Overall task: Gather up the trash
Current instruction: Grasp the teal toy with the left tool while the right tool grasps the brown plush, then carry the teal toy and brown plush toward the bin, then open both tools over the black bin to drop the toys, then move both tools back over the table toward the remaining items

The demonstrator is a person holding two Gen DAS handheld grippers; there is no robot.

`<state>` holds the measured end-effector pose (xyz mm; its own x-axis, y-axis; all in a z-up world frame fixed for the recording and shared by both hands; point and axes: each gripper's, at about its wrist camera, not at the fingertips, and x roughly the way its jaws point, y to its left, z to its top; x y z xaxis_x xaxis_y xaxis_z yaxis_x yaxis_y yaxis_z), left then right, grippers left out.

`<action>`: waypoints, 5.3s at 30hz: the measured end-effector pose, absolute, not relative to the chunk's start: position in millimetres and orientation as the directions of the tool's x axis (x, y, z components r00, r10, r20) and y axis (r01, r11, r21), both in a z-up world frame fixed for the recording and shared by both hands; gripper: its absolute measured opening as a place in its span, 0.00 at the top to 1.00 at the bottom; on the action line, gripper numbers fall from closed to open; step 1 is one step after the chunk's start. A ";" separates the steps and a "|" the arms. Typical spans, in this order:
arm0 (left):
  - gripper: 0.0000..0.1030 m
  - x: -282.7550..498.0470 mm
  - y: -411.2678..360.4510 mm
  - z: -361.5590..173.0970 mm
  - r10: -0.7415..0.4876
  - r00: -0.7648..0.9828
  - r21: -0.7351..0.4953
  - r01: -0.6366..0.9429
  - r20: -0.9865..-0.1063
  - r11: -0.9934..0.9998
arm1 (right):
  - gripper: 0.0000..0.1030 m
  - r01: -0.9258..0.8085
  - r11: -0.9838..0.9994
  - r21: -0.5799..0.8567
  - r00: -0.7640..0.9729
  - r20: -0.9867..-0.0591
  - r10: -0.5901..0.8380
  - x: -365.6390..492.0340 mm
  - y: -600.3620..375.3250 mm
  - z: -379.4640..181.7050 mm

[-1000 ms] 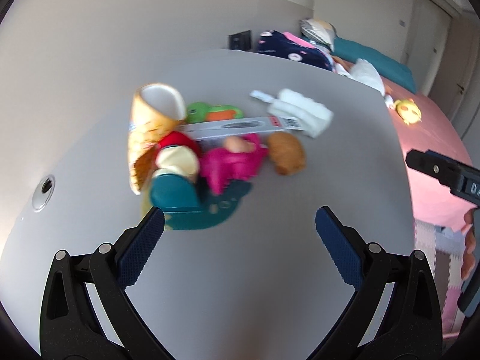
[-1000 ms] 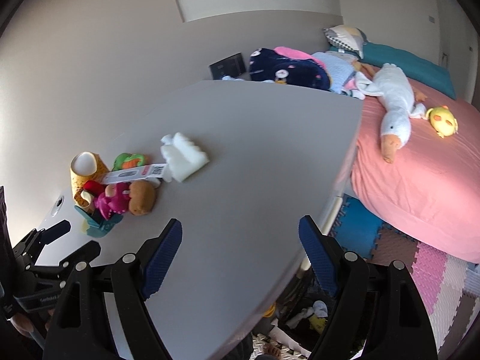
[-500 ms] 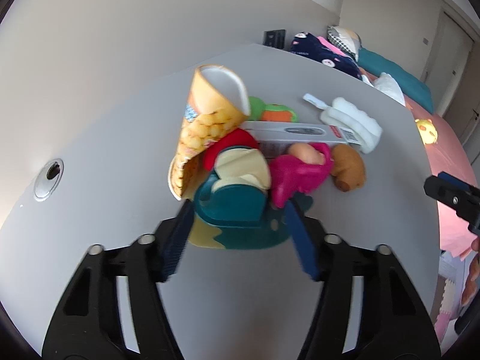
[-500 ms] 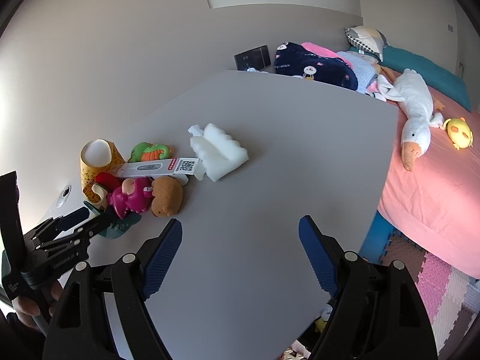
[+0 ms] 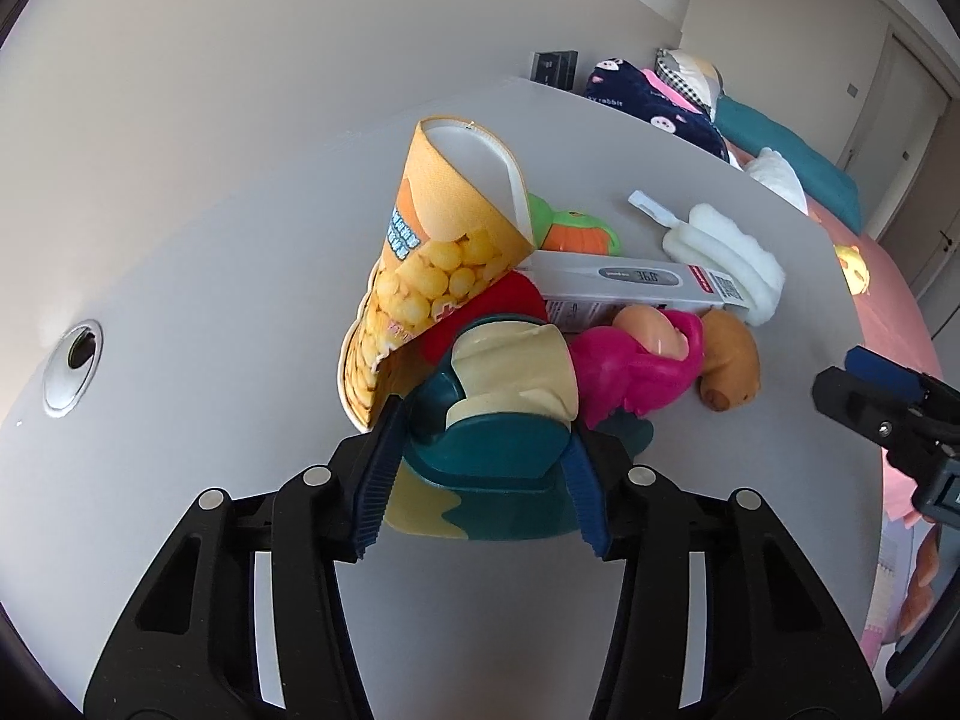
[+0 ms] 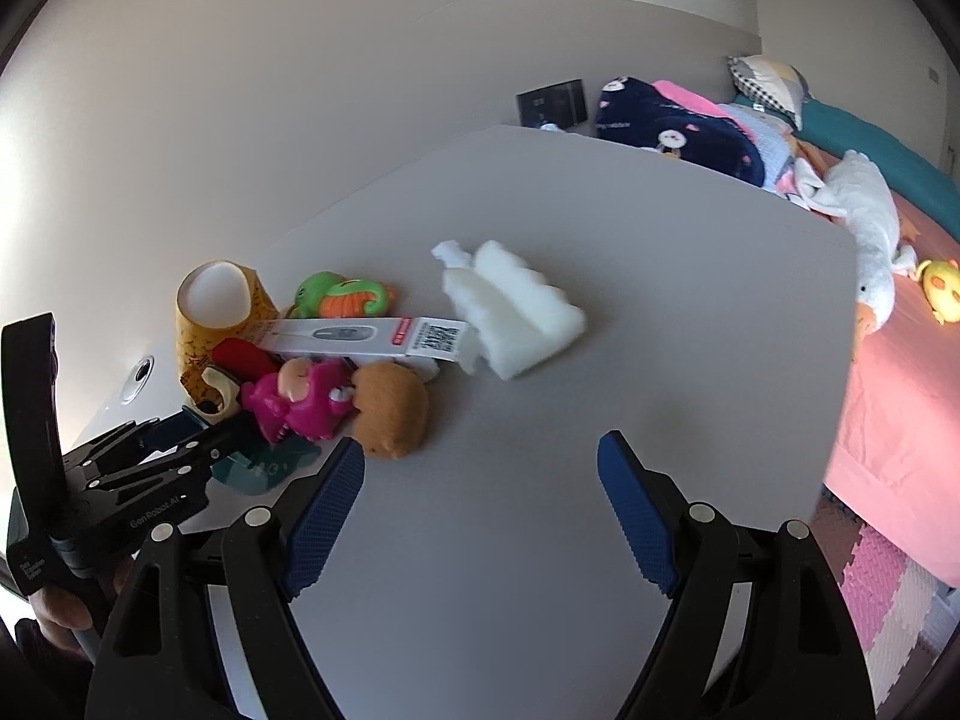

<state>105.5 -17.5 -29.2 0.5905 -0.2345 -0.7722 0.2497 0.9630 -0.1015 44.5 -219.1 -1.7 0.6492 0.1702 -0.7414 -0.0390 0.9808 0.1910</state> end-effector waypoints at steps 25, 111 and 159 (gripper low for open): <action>0.62 104.0 -0.8 -13.0 -0.322 0.584 -0.193 0.274 -0.745 0.942 | 0.63 -0.139 0.981 0.136 0.589 -0.785 0.192 74.9 -174.1 -18.2; 0.62 -30.8 -292.1 18.5 -0.566 0.398 -0.150 0.708 -0.722 0.690 | 0.63 0.379 0.898 0.224 0.709 -0.693 -0.127 -141.7 -462.5 24.0; 0.09 3.3 -252.2 7.0 -0.459 0.474 -0.038 0.663 -0.752 0.748 | 0.28 0.381 0.909 0.170 0.684 -0.713 -0.153 -98.2 -433.0 16.4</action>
